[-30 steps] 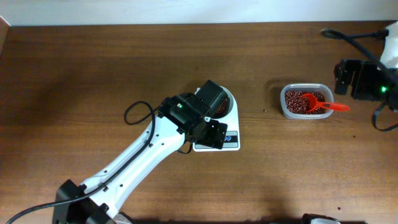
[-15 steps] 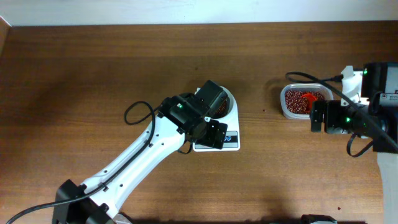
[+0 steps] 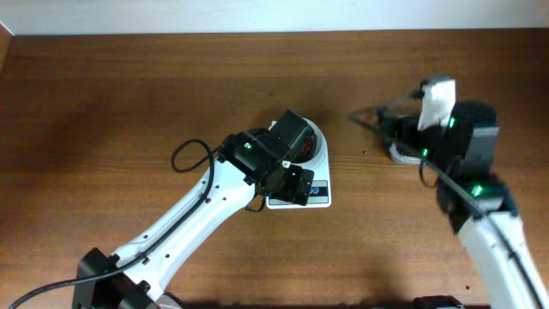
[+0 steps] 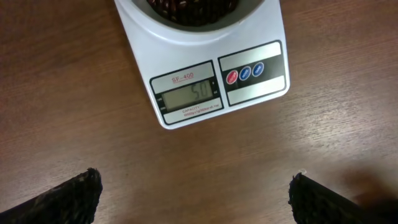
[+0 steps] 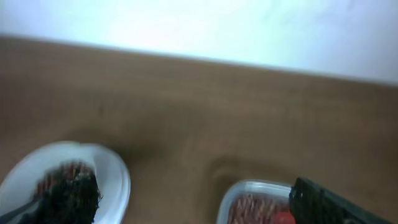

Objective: Scoop item into bowl and weigh 50g on scale

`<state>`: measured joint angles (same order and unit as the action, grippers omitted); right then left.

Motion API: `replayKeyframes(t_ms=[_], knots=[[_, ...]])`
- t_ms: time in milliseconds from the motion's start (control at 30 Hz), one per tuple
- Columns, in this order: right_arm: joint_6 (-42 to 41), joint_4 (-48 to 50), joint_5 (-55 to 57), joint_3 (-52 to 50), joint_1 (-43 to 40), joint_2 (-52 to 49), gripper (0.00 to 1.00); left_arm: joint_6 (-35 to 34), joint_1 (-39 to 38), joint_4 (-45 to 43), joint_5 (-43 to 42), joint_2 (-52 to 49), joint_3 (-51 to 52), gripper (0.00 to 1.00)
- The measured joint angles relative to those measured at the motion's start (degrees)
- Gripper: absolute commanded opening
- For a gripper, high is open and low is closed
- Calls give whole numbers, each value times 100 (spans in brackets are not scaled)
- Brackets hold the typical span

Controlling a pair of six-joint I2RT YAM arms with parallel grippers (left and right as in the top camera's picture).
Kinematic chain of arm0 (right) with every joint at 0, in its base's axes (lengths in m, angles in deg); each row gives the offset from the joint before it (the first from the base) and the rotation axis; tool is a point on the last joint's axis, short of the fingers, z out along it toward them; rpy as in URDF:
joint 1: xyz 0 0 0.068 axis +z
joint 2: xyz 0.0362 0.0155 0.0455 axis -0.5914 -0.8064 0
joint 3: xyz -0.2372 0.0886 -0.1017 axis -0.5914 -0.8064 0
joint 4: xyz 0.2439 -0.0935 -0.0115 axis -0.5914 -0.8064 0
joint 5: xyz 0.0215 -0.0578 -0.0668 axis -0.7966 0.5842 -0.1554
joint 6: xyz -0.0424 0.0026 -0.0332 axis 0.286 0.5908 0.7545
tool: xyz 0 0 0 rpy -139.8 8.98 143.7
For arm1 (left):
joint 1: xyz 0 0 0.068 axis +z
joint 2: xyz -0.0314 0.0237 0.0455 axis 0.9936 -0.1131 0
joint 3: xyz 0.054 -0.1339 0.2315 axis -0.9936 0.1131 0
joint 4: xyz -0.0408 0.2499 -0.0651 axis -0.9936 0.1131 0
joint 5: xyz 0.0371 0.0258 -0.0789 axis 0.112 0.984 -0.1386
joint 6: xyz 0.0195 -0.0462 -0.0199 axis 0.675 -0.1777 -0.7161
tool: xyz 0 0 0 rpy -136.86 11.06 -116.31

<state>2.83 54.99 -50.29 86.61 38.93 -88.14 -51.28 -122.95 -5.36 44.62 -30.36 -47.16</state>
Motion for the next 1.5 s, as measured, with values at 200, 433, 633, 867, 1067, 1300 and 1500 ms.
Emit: replayKeyframes(t_ms=[200, 433, 633, 867, 1067, 1300, 1500], knots=[[-219, 3261, -313, -3585, 0, 1423, 99, 0, 0, -2, -2, 0, 2, 99], [-280, 2380, -293, -4699, 4, 3198, 99, 0, 0, 2, 4, -9, 11, 99], [-278, 640, -155, -4699, 7, 5497, 99, -2, -4, 17, 20, -11, 11, 99], [-188, 645, -28, -4699, 7, 6465, 99, -2, -4, 2, 17, -13, 15, 99], [-160, 645, -28, -4699, 7, 6465, 99, -2, -4, 2, 17, -13, 15, 99], [-142, 645, -28, -4699, 4, 6465, 99, -2, -4, 2, 17, -13, 15, 99], [-146, 645, -31, -4699, 7, 6465, 99, -2, -4, 2, 17, 144, 15, 99]])
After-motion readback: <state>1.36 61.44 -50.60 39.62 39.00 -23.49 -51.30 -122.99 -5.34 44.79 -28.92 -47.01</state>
